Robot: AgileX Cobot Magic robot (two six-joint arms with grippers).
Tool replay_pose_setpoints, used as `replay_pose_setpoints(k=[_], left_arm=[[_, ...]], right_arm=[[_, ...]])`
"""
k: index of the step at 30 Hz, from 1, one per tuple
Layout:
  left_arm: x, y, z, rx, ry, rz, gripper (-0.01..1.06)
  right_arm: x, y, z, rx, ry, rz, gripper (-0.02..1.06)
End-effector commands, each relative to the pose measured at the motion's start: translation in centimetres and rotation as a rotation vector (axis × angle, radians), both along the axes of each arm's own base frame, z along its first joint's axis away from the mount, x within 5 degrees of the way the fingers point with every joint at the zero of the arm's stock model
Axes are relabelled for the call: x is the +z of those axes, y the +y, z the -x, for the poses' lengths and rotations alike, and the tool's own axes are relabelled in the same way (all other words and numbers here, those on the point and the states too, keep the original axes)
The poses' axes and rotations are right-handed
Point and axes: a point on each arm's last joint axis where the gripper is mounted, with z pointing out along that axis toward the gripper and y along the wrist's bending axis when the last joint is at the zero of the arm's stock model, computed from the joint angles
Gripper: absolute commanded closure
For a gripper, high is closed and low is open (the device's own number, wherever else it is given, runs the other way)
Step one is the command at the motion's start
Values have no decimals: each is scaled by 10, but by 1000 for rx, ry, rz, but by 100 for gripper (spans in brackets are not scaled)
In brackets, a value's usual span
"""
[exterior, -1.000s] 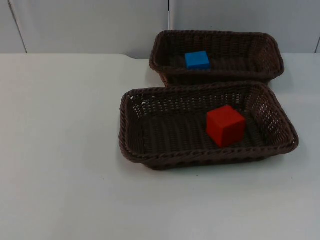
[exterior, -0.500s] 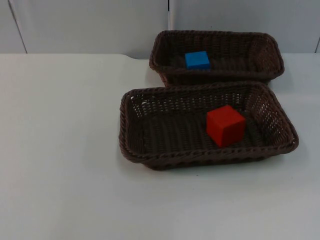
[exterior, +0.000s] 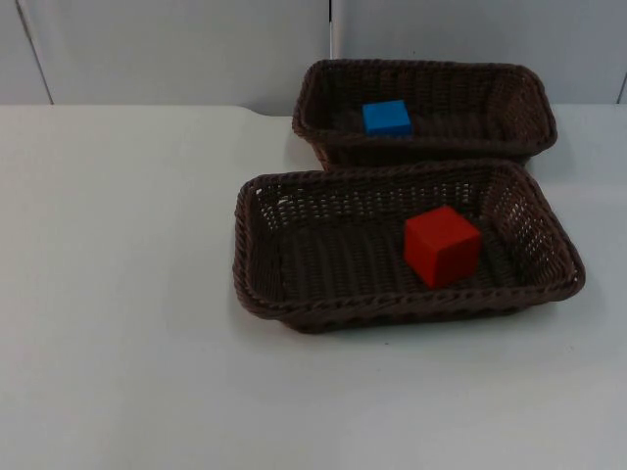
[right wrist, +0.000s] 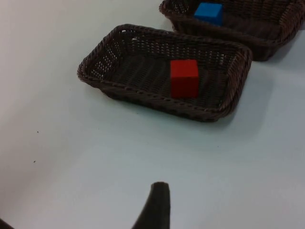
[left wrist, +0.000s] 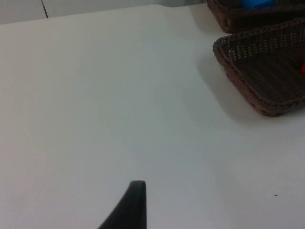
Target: Pick up one cube with the left hand and place it into the upper basket. Pick up one cube with the right hand and place it into the lower basket.
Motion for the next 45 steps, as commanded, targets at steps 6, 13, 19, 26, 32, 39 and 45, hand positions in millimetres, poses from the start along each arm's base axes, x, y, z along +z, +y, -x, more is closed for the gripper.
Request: replay_pose_setpoints(k=[6,13,19,26,32,39,45], left_arm=[[-1,-1,0,-3,-6,8,0],[-1,-1,0,-3,-6,8,0],[-1,-1,0,-3,-6,8,0],[-1,-1,0,-3,-6,8,0],[-1,-1,0,-3,-6,8,0],[-1,-1,0,-3,-6,8,0],[-1,-1,0,-3,-6,8,0]], right_arm=[[-3,0,-1,-3,5,6,26],[-3,0,-1,-3,5,6,-1],[-3,0,-1,-3,5,6,-1],[-3,0,-1,-3,5,6,-1],[-3,0,0,2,8,0,-1],[-2,0,0,2,6,-1,-1],[-2,0,0,2,6,-1,-1]])
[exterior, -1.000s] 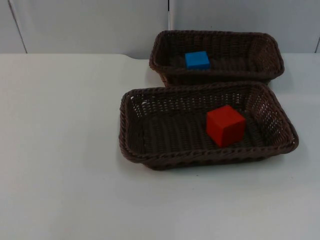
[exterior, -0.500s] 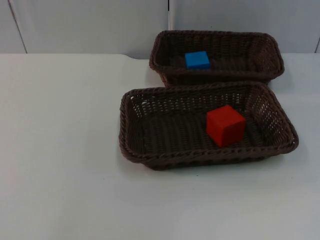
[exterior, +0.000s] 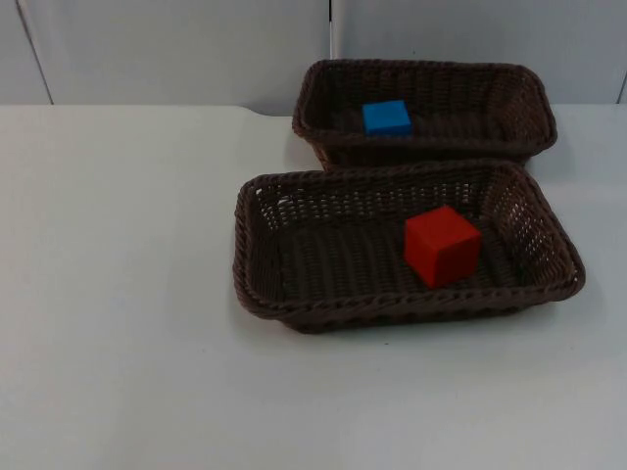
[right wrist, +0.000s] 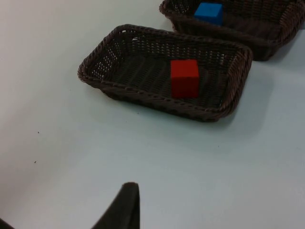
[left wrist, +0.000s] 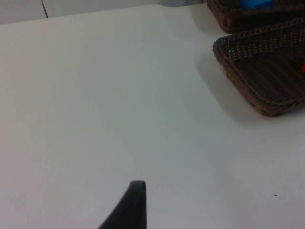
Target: Pick up one cube with the left hand and place it into the upper basket. Pick up one cube with the right hand and place it into the lower basket.
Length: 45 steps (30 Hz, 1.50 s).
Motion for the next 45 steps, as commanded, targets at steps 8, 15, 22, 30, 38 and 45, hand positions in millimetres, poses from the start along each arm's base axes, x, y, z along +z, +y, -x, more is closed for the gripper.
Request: replay_pose_setpoints(k=[8,15,22,30,38,45], left_arm=[[-1,-1,0,-3,-6,8,0],[-1,-1,0,-3,-6,8,0],[-1,-1,0,47,-6,9,0],[-1,-1,0,150,-6,8,0],[-1,-2,0,208,-7,8,0],[-1,-2,0,287,-7,8,0]], right_arm=[[-2,0,0,4,5,2,-1],[-2,0,0,4,5,2,-1],[-2,0,0,4,5,2,-1],[-2,0,0,4,5,2,-1],[-2,0,0,4,5,2,-1],[-2,0,0,4,5,2,-1]])
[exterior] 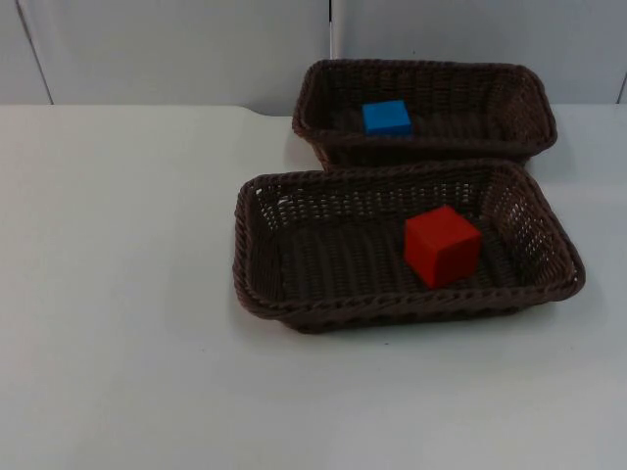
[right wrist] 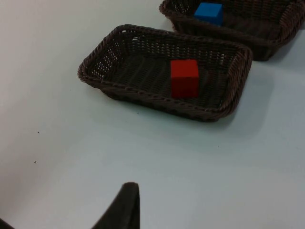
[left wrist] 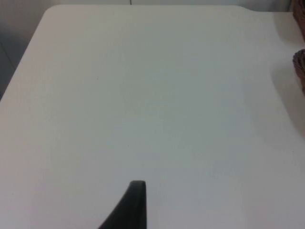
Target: Pick up one cube with the left hand and place it into the upper basket. Pick up one cube with the right hand and place it into the lower basket.
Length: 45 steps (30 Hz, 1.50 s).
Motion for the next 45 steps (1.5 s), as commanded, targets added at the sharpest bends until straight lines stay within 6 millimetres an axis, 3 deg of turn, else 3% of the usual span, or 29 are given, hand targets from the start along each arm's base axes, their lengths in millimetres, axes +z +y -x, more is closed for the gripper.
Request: replay_pose_setpoints(k=[1,21,45], left_arm=[[-1,-1,0,15,-8,7,0],[-1,-1,0,15,-8,7,0],[-1,-1,0,15,-8,7,0]], right_arm=[[-2,0,0,4,5,2,-1],[-2,1,0,-32,5,2,-1],[-2,4,-1,-434,5,1,-1]])
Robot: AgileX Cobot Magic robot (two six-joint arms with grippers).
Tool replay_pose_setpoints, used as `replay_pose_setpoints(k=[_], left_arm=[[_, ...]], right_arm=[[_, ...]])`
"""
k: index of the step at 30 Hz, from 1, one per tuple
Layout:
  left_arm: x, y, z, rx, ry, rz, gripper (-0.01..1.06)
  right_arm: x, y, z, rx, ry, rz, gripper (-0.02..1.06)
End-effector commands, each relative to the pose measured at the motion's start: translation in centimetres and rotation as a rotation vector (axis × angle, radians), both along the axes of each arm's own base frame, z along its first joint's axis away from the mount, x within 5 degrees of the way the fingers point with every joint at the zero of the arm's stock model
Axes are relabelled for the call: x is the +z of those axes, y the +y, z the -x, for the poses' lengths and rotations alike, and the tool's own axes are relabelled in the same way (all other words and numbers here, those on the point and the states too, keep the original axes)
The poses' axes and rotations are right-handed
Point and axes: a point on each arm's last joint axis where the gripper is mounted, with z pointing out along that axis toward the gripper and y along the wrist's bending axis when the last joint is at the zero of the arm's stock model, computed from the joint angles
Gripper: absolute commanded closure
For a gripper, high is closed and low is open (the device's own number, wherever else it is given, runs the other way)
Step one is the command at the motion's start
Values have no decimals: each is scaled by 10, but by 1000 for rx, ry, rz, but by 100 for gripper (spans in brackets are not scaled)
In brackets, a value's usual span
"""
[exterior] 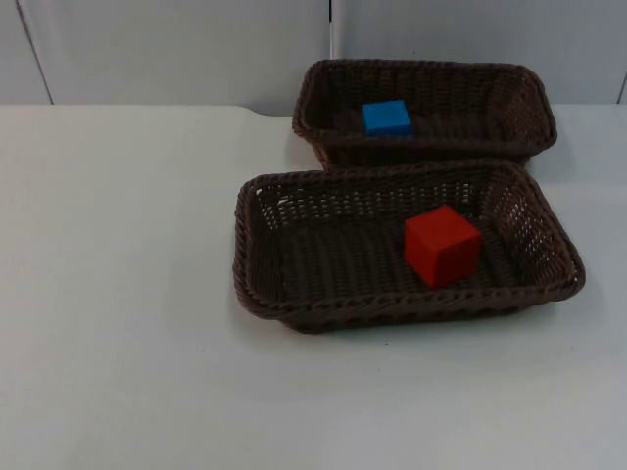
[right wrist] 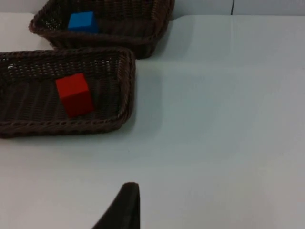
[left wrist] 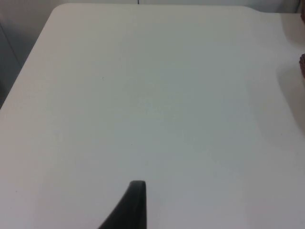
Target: Pick up one cube with the left hand and place it into the upper basket. Pick up one cube with the right hand and place it into the lower basket.
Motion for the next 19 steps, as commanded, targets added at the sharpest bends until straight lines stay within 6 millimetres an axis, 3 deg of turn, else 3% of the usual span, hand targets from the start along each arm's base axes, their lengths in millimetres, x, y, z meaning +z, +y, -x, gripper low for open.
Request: replay_pose_setpoints(k=[1,19], left_arm=[[-1,-1,0,-1,-8,7,0],[-1,-1,0,-1,-8,7,0]], right_arm=[[-2,0,-1,-15,5,0,-1],[-2,1,-1,-48,5,0,-1]])
